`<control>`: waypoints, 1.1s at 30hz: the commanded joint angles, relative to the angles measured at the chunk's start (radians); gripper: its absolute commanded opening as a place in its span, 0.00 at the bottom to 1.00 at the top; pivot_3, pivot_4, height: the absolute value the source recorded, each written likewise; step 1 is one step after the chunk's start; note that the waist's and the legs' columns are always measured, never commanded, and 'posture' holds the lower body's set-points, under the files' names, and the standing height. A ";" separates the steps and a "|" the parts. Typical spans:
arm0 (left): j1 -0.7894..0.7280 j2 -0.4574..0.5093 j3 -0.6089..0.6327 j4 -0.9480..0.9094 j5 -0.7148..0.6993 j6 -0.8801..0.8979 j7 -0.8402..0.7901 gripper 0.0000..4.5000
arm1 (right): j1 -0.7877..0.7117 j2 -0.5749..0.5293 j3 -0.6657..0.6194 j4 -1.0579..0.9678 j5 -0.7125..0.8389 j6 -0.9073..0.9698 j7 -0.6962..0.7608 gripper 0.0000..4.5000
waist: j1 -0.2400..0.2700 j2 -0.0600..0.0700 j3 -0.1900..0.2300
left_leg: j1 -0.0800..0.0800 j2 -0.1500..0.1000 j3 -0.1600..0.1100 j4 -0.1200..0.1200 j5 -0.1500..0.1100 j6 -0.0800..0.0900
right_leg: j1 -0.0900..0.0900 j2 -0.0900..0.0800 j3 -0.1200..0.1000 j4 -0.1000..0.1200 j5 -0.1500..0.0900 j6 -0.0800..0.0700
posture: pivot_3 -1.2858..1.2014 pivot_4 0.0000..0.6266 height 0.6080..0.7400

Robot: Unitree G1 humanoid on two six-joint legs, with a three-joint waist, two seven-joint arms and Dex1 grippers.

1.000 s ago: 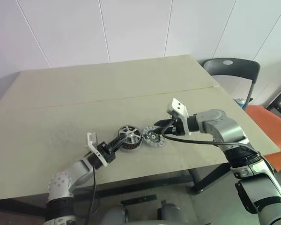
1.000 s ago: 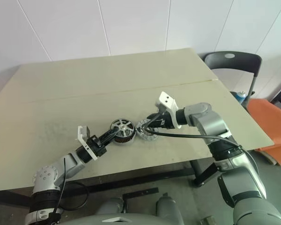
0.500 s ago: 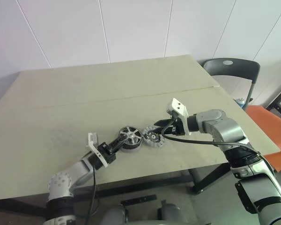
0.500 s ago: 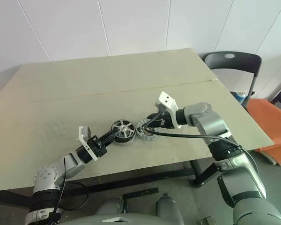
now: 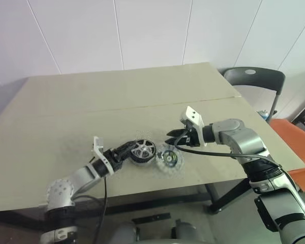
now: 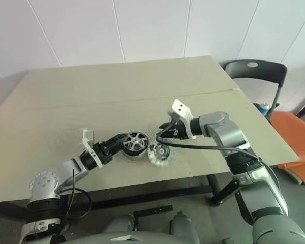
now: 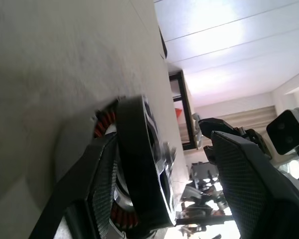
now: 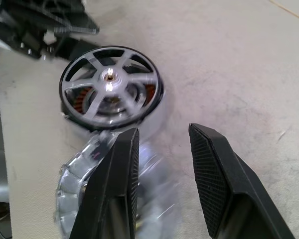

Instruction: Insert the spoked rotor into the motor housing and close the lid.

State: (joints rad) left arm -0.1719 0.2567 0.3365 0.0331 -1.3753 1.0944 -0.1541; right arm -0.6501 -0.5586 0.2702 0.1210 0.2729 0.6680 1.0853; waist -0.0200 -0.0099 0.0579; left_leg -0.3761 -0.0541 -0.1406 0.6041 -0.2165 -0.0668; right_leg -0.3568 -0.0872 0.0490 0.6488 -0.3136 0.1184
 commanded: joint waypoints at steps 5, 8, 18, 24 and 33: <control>-0.076 0.176 -0.049 -0.156 0.108 0.003 -0.062 0.70 | -0.028 0.029 -0.009 -0.001 -0.015 -0.024 -0.002 0.37 | 0.005 0.000 0.000 | -0.001 0.000 0.000 -0.006 0.000 0.000 | -0.003 0.000 0.000 -0.002 0.002 0.003 | 0.52 0.00 1.00; -0.074 0.234 -0.123 -0.218 0.248 -0.073 -0.139 0.70 | -0.024 0.032 -0.012 -0.003 -0.017 -0.020 -0.004 0.37 | 0.005 0.000 0.000 | -0.002 0.000 0.001 -0.008 0.000 0.000 | -0.004 0.000 0.001 -0.002 0.002 0.003 | 0.52 0.00 1.00; -0.045 0.195 -0.366 -0.229 0.698 -0.566 -0.459 0.41 | -0.008 0.056 -0.013 -0.023 -0.017 0.003 -0.047 0.37 | 0.007 0.000 0.000 | -0.004 0.000 0.002 -0.008 0.000 0.000 | -0.005 -0.001 0.001 -0.003 0.000 0.000 | 0.52 0.00 1.00; -0.020 0.142 -0.454 -0.228 0.798 -0.671 -0.551 0.01 | -0.001 0.059 -0.018 -0.037 -0.012 0.014 -0.059 0.37 | 0.007 0.000 0.000 | -0.007 0.000 0.002 -0.007 0.000 0.000 | -0.008 0.000 0.001 -0.002 0.002 0.003 | 0.52 0.00 1.00; 0.015 0.248 -0.627 -0.009 1.168 -0.819 -0.549 0.01 | -0.022 0.088 -0.057 -0.056 0.031 0.061 -0.077 0.37 | 0.008 0.002 -0.001 | -0.003 0.000 0.001 -0.008 0.000 0.000 | -0.006 0.000 0.001 -0.002 0.002 0.003 | 0.52 0.00 1.00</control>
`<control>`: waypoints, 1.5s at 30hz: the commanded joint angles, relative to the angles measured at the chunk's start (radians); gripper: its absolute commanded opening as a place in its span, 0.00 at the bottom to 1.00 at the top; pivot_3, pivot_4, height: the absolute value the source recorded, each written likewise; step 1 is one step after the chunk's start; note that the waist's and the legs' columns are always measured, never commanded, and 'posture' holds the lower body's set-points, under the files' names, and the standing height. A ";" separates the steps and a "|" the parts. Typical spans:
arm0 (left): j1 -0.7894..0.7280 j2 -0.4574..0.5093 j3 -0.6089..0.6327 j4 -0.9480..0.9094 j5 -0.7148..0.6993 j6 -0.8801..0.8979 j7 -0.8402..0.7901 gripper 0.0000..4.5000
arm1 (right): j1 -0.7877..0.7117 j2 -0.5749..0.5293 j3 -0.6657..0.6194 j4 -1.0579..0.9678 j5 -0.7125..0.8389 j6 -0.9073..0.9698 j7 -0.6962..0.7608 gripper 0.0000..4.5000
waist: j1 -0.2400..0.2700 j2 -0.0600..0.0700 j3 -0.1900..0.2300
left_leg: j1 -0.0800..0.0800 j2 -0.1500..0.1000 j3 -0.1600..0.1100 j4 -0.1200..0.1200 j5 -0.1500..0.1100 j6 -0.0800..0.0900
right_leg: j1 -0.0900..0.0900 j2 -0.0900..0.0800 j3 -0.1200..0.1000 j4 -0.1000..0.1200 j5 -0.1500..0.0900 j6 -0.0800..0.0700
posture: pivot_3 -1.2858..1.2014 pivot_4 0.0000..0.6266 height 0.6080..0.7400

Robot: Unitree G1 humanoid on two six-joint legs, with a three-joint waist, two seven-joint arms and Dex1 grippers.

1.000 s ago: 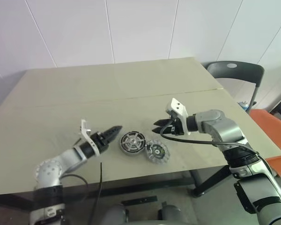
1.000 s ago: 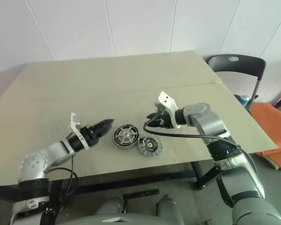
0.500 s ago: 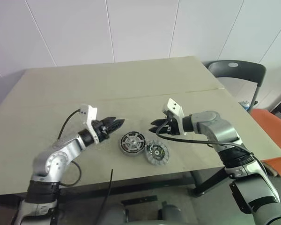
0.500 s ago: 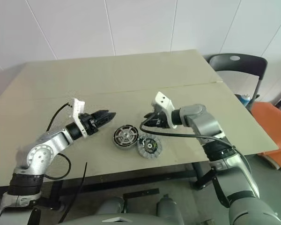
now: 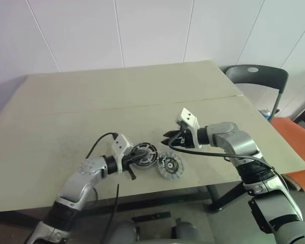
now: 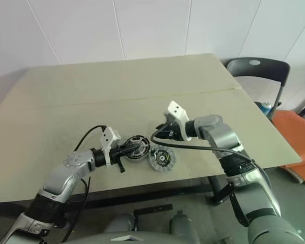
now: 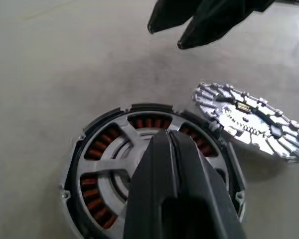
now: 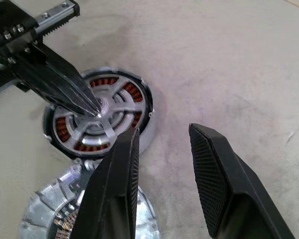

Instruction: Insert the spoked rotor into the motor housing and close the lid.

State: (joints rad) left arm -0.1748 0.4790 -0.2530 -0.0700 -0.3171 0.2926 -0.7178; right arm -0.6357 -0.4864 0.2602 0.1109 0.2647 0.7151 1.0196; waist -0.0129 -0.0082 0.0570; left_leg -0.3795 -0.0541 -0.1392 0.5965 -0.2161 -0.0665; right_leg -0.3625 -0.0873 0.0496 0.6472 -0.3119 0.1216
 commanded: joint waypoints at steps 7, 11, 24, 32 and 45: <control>-0.009 -0.074 0.079 0.130 0.072 -0.119 0.083 0.01 | -0.081 0.098 -0.149 -0.003 0.115 0.091 -0.104 0.37 | -0.002 0.001 0.000 | 0.009 0.000 -0.001 0.001 0.000 0.000 | 0.006 0.000 0.000 0.000 -0.003 -0.001 | 0.52 0.00 1.00; -0.047 -0.142 0.162 0.150 0.025 -0.147 0.113 0.01 | -0.086 0.164 -0.261 -0.012 0.255 0.256 -0.140 0.37 | 0.002 0.001 0.000 | 0.006 0.000 -0.003 0.001 0.000 0.000 | 0.005 0.001 0.000 0.002 0.000 -0.001 | 0.52 0.00 1.00; -0.063 -0.191 0.219 0.223 0.039 -0.208 0.104 0.01 | -0.098 0.387 -0.696 0.083 0.993 0.899 -0.624 0.37 | 0.000 0.001 0.000 | -0.009 -0.001 -0.003 0.001 0.000 0.000 | -0.010 0.001 0.000 0.005 0.003 0.001 | 0.52 0.00 1.00; -0.027 -0.217 0.213 0.234 0.055 -0.233 0.120 0.01 | 0.122 -0.022 -0.338 0.113 1.708 0.839 -0.777 0.37 | -0.003 0.001 0.000 | -0.010 -0.002 -0.002 0.002 0.000 0.002 | -0.008 0.000 0.000 0.002 0.003 0.001 | 0.52 0.00 1.00; 0.013 -0.260 0.201 0.233 0.081 -0.237 0.141 0.00 | 0.413 -0.290 -0.194 -0.154 1.708 0.595 -0.964 0.73 | 0.002 0.001 0.001 | -0.010 0.000 -0.002 0.017 -0.001 0.003 | 0.000 0.002 0.000 0.000 0.001 0.005 | 0.52 0.00 1.00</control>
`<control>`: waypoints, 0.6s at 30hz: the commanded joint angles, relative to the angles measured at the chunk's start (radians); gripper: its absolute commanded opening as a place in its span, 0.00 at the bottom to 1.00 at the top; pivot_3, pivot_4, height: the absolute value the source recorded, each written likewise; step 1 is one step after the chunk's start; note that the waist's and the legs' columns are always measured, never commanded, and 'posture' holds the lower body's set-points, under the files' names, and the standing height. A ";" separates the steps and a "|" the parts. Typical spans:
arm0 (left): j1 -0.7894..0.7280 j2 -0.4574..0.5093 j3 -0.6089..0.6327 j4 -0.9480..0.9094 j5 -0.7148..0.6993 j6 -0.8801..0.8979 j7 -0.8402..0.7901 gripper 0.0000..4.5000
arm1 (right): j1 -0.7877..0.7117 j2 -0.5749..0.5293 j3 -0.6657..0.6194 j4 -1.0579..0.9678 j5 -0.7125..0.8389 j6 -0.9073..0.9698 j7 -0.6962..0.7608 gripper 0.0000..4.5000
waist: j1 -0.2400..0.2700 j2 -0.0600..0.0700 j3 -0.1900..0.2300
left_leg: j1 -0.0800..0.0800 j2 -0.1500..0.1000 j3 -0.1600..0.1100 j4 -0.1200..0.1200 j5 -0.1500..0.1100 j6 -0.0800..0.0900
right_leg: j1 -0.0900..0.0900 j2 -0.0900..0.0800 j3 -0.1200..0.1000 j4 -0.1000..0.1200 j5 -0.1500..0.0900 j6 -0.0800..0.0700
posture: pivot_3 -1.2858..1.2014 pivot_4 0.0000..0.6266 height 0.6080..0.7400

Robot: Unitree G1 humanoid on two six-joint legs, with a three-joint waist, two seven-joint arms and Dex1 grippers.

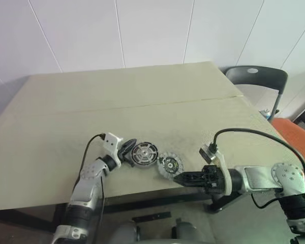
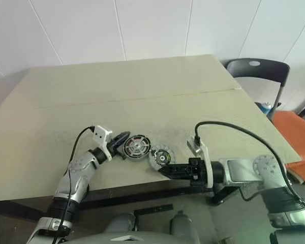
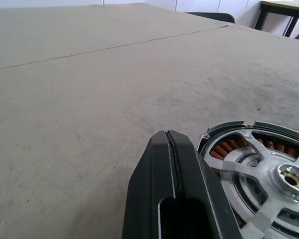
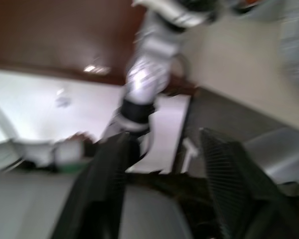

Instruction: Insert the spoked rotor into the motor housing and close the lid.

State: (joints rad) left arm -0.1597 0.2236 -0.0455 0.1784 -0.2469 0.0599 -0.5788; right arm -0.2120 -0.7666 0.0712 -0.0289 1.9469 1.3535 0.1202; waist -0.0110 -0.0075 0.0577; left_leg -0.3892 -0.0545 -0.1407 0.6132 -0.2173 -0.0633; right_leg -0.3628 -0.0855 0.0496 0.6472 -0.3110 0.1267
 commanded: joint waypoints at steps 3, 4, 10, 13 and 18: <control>-0.006 -0.005 -0.008 -0.007 0.017 -0.007 0.000 0.00 | -0.004 -0.009 0.011 -0.018 0.025 -0.069 -0.158 0.96 | 0.001 0.000 0.000 | 0.000 0.000 0.000 0.001 0.000 0.000 | 0.002 0.000 0.000 -0.002 0.000 0.000 | 0.52 0.00 1.00; -0.008 -0.004 -0.008 -0.005 0.019 -0.008 -0.001 0.00 | 0.001 -0.005 0.016 -0.013 0.025 -0.080 -0.201 0.99 | 0.002 0.000 0.000 | 0.000 0.000 0.000 0.001 0.000 0.000 | 0.002 -0.001 0.000 -0.003 0.000 0.000 | 0.52 0.00 1.00; -0.016 -0.004 -0.002 0.006 0.024 -0.010 -0.005 0.00 | 0.007 0.001 0.046 0.090 0.025 0.001 -0.228 0.99 | 0.006 0.000 0.000 | -0.002 0.000 0.000 -0.001 -0.001 0.003 | -0.001 -0.001 0.000 -0.003 0.003 -0.003 | 0.52 0.00 1.00; -0.014 -0.005 -0.003 0.015 0.028 -0.015 -0.005 0.00 | -0.018 0.008 0.053 0.111 0.025 0.018 -0.225 0.99 | 0.006 0.000 0.000 | -0.002 0.000 0.000 -0.001 -0.002 0.004 | -0.001 -0.001 0.000 -0.003 0.004 -0.001 | 0.52 0.00 1.00; -0.004 -0.013 -0.008 0.004 0.029 -0.013 0.000 0.00 | -0.037 0.075 0.023 0.113 0.025 -0.041 -0.331 0.99 | 0.001 -0.001 0.000 | -0.001 0.000 0.000 0.000 -0.002 0.004 | 0.000 0.000 0.000 -0.003 0.003 -0.003 | 0.52 0.00 1.00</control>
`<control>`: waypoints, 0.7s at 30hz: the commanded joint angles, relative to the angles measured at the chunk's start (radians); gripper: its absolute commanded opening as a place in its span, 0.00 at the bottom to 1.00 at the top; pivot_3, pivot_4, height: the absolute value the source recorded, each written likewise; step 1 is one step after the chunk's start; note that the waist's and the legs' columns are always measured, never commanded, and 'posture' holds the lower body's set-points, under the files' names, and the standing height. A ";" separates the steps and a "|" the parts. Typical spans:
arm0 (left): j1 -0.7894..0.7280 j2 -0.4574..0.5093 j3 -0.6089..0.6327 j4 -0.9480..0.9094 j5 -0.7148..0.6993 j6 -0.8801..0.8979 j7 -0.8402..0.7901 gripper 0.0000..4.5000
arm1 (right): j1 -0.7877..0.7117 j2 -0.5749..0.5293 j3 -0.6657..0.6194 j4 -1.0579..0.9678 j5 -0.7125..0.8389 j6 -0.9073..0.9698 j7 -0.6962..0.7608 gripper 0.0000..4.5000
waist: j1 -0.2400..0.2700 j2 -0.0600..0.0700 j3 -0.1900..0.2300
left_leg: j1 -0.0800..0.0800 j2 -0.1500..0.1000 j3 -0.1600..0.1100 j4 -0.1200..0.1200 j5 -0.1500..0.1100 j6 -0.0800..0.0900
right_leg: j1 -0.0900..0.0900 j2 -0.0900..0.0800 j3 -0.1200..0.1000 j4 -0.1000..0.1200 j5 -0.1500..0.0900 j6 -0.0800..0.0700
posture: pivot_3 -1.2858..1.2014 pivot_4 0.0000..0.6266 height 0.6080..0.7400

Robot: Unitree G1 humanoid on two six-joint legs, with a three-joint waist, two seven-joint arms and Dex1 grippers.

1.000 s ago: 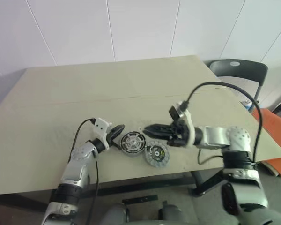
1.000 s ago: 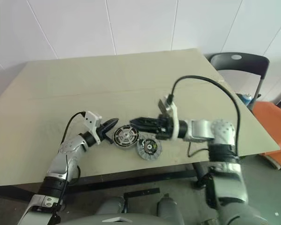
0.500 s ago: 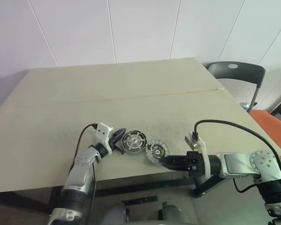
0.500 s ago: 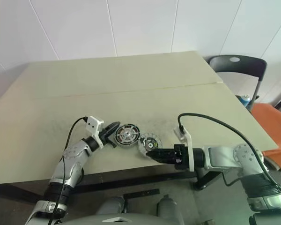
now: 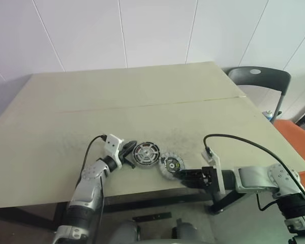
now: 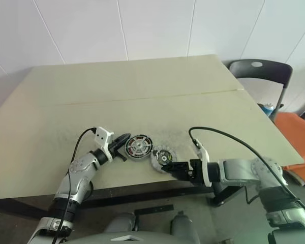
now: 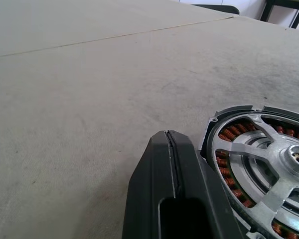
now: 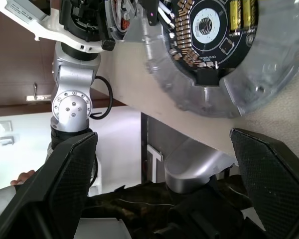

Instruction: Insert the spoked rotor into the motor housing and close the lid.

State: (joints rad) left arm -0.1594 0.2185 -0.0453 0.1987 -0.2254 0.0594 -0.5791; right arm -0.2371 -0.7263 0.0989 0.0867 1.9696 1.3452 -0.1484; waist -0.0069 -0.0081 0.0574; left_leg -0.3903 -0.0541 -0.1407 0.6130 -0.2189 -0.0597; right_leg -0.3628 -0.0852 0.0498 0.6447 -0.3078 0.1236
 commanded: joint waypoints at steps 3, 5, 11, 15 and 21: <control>0.000 -0.010 -0.007 -0.025 0.006 -0.009 0.005 0.00 | -0.017 0.079 -0.017 -0.009 0.003 -0.078 -0.156 0.99 | -0.006 -0.001 0.000 | 0.001 0.001 0.000 0.000 0.000 0.000 | 0.001 0.001 0.000 0.000 0.000 0.000 | 0.52 0.00 1.00; 0.002 -0.010 -0.006 -0.028 0.005 -0.008 0.008 0.00 | -0.020 0.099 -0.020 -0.011 0.003 -0.095 -0.205 0.99 | -0.006 -0.001 0.000 | 0.003 0.003 0.000 0.000 0.000 0.000 | 0.002 0.003 0.000 0.000 0.000 -0.001 | 0.52 0.00 1.00; 0.006 -0.005 0.000 -0.032 0.004 -0.009 0.017 0.00 | -0.034 0.136 -0.040 0.010 0.003 -0.107 -0.263 0.85 | -0.006 -0.001 0.000 | 0.007 0.007 0.001 0.001 0.000 0.000 | 0.006 0.004 0.000 -0.001 -0.001 0.001 | 0.52 0.00 1.00; 0.005 -0.003 0.001 -0.031 0.005 -0.008 0.017 0.00 | -0.064 0.122 -0.032 0.046 0.003 -0.076 -0.245 0.55 | -0.006 0.001 0.000 | 0.005 0.009 0.003 0.000 0.000 0.000 | 0.005 0.005 0.000 -0.004 0.001 -0.004 | 0.52 0.00 1.00; -0.002 -0.002 -0.007 -0.014 0.014 -0.013 0.013 0.00 | -0.127 0.116 -0.016 0.107 0.003 -0.016 -0.192 0.32 | -0.004 0.001 0.000 | -0.001 0.008 0.003 -0.001 0.000 0.000 | -0.001 0.005 0.000 -0.004 0.002 -0.004 | 0.52 0.00 1.00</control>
State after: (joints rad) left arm -0.1482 0.2155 -0.0459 0.1986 -0.2185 0.0595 -0.5610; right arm -0.3332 -0.6076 0.0890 0.1911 1.9655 1.3226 -0.3635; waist -0.0110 -0.0069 0.0574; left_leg -0.3912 -0.0458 -0.1373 0.6110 -0.2189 -0.0596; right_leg -0.3638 -0.0802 0.0499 0.6403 -0.3049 0.1208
